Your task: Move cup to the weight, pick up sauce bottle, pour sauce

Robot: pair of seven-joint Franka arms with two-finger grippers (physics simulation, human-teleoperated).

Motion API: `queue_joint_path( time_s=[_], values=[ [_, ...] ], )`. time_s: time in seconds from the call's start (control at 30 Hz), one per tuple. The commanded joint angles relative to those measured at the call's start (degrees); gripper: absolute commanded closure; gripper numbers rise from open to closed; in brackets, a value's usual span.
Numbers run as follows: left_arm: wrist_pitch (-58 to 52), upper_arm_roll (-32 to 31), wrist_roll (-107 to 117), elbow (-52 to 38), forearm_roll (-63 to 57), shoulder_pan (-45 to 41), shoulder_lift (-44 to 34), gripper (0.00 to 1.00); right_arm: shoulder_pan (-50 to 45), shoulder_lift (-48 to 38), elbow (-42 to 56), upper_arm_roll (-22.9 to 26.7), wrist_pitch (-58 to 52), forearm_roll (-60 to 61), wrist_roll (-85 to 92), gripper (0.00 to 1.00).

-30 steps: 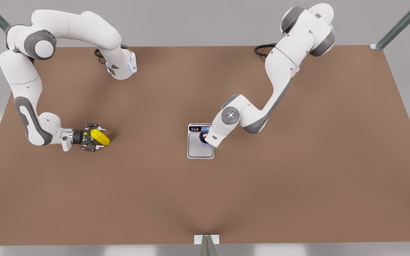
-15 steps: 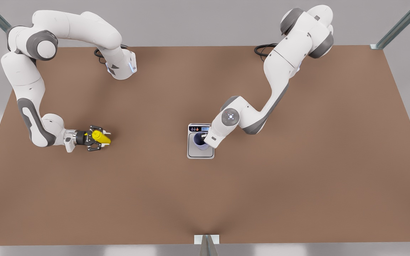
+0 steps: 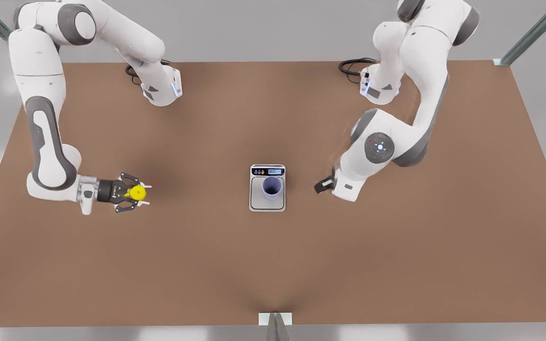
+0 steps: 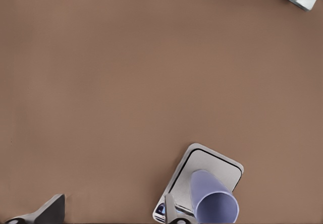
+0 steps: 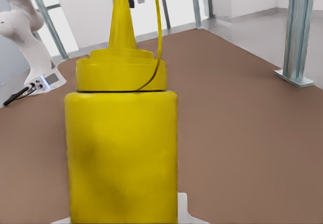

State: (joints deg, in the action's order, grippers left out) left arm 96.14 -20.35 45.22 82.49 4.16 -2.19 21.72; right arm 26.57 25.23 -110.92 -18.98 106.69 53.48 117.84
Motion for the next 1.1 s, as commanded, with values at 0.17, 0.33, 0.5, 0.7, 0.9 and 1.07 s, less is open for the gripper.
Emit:
queue_joint_path(
  time_s=[0.17, 0.33, 0.5, 0.7, 0.9, 1.07],
  values=[
    [-13.0, 10.3, -32.9, -0.7, -4.2, 3.1, -13.1, 0.00, -12.9, -0.8, 1.8, 0.3, 11.2, -0.5, -7.8, 0.54],
    [-12.5, 10.7, -32.8, 5.2, -4.3, 2.7, -18.0, 0.00, -21.6, -0.7, 6.2, 3.2, 12.2, -5.7, -16.8, 0.54],
    [-12.8, 10.7, -32.8, 5.1, -4.3, 2.8, -17.2, 0.00, -44.1, -0.4, 12.9, 19.9, 12.5, -10.8, -31.4, 0.54],
    [-13.8, 10.7, -32.7, 5.1, -4.2, 2.7, -16.1, 0.00, -56.5, 0.9, 15.7, 29.7, 12.5, -12.7, -38.4, 0.54],
    [-14.8, 10.6, -32.7, 5.1, -4.3, 2.6, -14.0, 0.00, -56.6, -3.2, 10.7, 29.2, 10.1, -13.2, -39.7, 0.54],
    [-14.7, 10.7, -32.7, 5.1, -4.3, 2.7, -13.8, 0.00, -58.7, -5.8, 8.9, 27.7, 10.3, -13.2, -40.1, 0.53]
  ],
)
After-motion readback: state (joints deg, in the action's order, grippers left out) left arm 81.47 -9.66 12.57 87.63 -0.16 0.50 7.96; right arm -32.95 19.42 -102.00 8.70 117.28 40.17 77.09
